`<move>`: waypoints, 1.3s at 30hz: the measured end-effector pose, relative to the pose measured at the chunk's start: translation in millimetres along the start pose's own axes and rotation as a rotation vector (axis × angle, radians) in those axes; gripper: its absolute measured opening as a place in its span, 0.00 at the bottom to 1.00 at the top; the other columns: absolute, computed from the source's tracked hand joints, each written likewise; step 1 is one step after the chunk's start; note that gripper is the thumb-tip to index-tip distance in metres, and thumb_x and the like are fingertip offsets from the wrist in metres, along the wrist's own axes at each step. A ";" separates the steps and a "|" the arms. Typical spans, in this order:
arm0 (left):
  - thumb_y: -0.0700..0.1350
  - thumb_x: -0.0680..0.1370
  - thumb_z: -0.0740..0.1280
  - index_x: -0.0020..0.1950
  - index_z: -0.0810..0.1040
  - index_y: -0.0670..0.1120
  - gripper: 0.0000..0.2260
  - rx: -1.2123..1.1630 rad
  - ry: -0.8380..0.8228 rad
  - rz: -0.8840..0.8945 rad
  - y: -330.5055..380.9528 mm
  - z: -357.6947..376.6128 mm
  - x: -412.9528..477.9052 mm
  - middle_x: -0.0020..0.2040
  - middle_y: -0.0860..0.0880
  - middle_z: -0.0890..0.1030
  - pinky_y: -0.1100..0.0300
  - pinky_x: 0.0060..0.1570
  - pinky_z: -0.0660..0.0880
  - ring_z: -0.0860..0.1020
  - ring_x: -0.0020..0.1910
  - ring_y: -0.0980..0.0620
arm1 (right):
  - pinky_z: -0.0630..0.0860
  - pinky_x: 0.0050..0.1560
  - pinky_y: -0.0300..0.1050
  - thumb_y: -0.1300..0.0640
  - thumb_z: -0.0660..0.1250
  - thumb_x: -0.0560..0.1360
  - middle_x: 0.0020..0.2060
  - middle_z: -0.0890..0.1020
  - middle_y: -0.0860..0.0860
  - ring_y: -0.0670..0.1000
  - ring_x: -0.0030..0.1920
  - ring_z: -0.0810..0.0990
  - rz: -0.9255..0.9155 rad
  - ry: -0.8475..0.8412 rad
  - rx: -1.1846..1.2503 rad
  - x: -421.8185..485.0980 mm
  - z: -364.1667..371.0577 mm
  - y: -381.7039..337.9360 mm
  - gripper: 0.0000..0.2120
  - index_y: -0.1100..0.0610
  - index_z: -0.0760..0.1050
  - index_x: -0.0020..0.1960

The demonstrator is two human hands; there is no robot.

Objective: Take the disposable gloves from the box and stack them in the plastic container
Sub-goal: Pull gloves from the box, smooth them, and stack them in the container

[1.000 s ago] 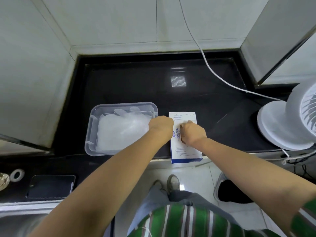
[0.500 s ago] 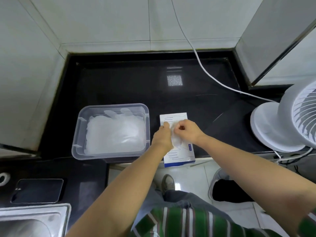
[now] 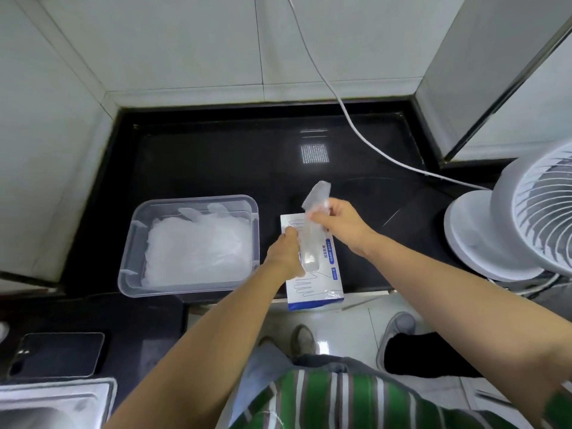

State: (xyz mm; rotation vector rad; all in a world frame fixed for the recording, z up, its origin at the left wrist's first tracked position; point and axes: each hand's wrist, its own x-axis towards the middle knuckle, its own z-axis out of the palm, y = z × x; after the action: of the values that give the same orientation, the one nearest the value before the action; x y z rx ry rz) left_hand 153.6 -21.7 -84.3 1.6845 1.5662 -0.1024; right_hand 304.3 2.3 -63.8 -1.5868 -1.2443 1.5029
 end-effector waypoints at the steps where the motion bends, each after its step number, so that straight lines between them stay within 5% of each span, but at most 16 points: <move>1: 0.40 0.72 0.76 0.71 0.60 0.46 0.34 -0.017 -0.013 -0.006 -1.2 0.0 2.7 0.62 0.47 0.72 0.57 0.52 0.75 0.76 0.59 0.46 | 0.80 0.48 0.47 0.59 0.68 0.78 0.44 0.81 0.60 0.54 0.45 0.83 -0.033 0.023 0.054 1.3 -0.3 -3.5 0.07 0.64 0.76 0.52; 6: 0.46 0.80 0.63 0.54 0.75 0.47 0.06 -0.407 0.082 -0.063 4.2 -14.5 17.2 0.45 0.49 0.79 0.57 0.45 0.79 0.78 0.43 0.52 | 0.80 0.52 0.50 0.58 0.70 0.75 0.46 0.84 0.58 0.56 0.47 0.84 -0.027 0.020 0.214 8.6 -6.2 -13.7 0.14 0.65 0.78 0.57; 8: 0.45 0.80 0.59 0.47 0.75 0.46 0.07 -0.776 0.128 -0.137 14.5 -33.7 10.0 0.40 0.50 0.77 0.58 0.44 0.72 0.74 0.40 0.52 | 0.80 0.52 0.53 0.58 0.72 0.72 0.46 0.83 0.59 0.58 0.48 0.84 -0.043 -0.014 0.288 8.7 -4.7 -15.4 0.17 0.66 0.78 0.57; 10: 0.54 0.77 0.62 0.53 0.79 0.44 0.15 -0.996 0.062 -0.105 14.9 -50.2 4.5 0.46 0.48 0.81 0.56 0.53 0.74 0.79 0.46 0.50 | 0.80 0.50 0.51 0.61 0.71 0.73 0.46 0.82 0.59 0.56 0.47 0.83 -0.053 -0.037 0.343 8.8 -0.8 -18.0 0.15 0.65 0.77 0.58; 12: 0.63 0.70 0.70 0.57 0.82 0.47 0.24 -0.995 -0.017 -0.027 9.1 -61.5 -2.6 0.49 0.47 0.84 0.56 0.56 0.75 0.81 0.50 0.49 | 0.81 0.50 0.52 0.65 0.69 0.73 0.47 0.82 0.60 0.57 0.48 0.83 -0.037 -0.045 0.353 9.6 4.7 -20.4 0.16 0.65 0.74 0.60; 15: 0.50 0.75 0.73 0.56 0.83 0.44 0.14 -0.967 0.038 -0.003 -2.5 -72.1 -8.3 0.38 0.46 0.77 0.61 0.45 0.73 0.73 0.36 0.52 | 0.80 0.55 0.56 0.66 0.70 0.72 0.54 0.80 0.62 0.59 0.51 0.83 0.002 -0.020 0.333 12.7 17.1 -26.3 0.22 0.64 0.69 0.64; 18: 0.40 0.76 0.71 0.47 0.80 0.42 0.03 -1.003 0.177 -0.002 -15.5 -85.9 -14.9 0.35 0.47 0.75 0.64 0.33 0.71 0.71 0.33 0.52 | 0.79 0.57 0.54 0.64 0.74 0.69 0.52 0.79 0.60 0.56 0.49 0.83 0.001 -0.046 0.438 13.2 32.4 -34.9 0.25 0.60 0.68 0.62; 22: 0.32 0.75 0.68 0.41 0.75 0.43 0.07 -0.936 0.147 0.018 -37.3 -108.6 -28.0 0.35 0.46 0.75 0.59 0.41 0.78 0.75 0.34 0.51 | 0.75 0.65 0.55 0.50 0.74 0.73 0.56 0.81 0.61 0.58 0.57 0.81 -0.002 -0.259 0.426 11.1 47.2 -46.5 0.23 0.62 0.76 0.63; 26: 0.32 0.74 0.65 0.42 0.73 0.42 0.06 -0.779 0.089 -0.032 -69.6 -124.2 -37.8 0.32 0.48 0.68 0.59 0.34 0.70 0.68 0.31 0.52 | 0.78 0.54 0.45 0.55 0.70 0.78 0.45 0.84 0.56 0.53 0.49 0.83 -0.025 -0.156 0.414 8.7 68.2 -55.6 0.09 0.59 0.82 0.52; 29: 0.36 0.76 0.69 0.45 0.77 0.42 0.02 -0.926 0.171 -0.172 -97.4 -131.3 -42.0 0.33 0.47 0.71 0.63 0.30 0.68 0.68 0.29 0.54 | 0.78 0.43 0.42 0.61 0.70 0.77 0.40 0.85 0.52 0.50 0.42 0.83 -0.045 -0.066 0.397 9.7 87.5 -57.4 0.03 0.59 0.81 0.50; 32: 0.48 0.75 0.73 0.50 0.80 0.44 0.10 -1.173 0.137 -0.242 -120.6 -134.9 -47.0 0.41 0.47 0.78 0.61 0.44 0.75 0.77 0.39 0.55 | 0.78 0.37 0.39 0.62 0.70 0.77 0.40 0.85 0.52 0.49 0.40 0.84 -0.049 -0.002 0.365 9.3 106.6 -57.4 0.03 0.59 0.81 0.50; 34: 0.56 0.75 0.72 0.57 0.81 0.46 0.17 -1.265 -0.043 -0.274 -130.7 -135.8 -52.6 0.53 0.47 0.83 0.54 0.55 0.76 0.79 0.54 0.50 | 0.80 0.42 0.43 0.62 0.70 0.77 0.45 0.85 0.56 0.52 0.43 0.85 -0.046 0.008 0.380 9.4 121.3 -57.1 0.07 0.61 0.80 0.54; 36: 0.56 0.72 0.75 0.61 0.80 0.48 0.21 -1.265 -0.118 -0.269 -133.8 -131.3 -54.4 0.59 0.46 0.82 0.48 0.60 0.76 0.79 0.60 0.45 | 0.81 0.46 0.47 0.61 0.71 0.76 0.47 0.85 0.59 0.55 0.45 0.85 -0.044 0.019 0.370 9.6 134.3 -56.8 0.09 0.64 0.80 0.55; 39: 0.49 0.73 0.74 0.56 0.81 0.42 0.15 -1.267 0.171 -0.213 -134.3 -122.0 -48.5 0.52 0.43 0.83 0.47 0.60 0.76 0.80 0.54 0.44 | 0.76 0.34 0.41 0.62 0.71 0.76 0.34 0.81 0.56 0.52 0.33 0.79 -0.067 0.071 0.289 9.2 150.7 -59.5 0.04 0.62 0.79 0.45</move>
State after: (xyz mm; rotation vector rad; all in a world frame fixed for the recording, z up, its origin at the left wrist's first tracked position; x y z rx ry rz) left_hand -28.4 -1.7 -42.4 0.5285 1.3950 0.7831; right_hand 144.2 7.6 -38.2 -1.3825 -0.9816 1.4944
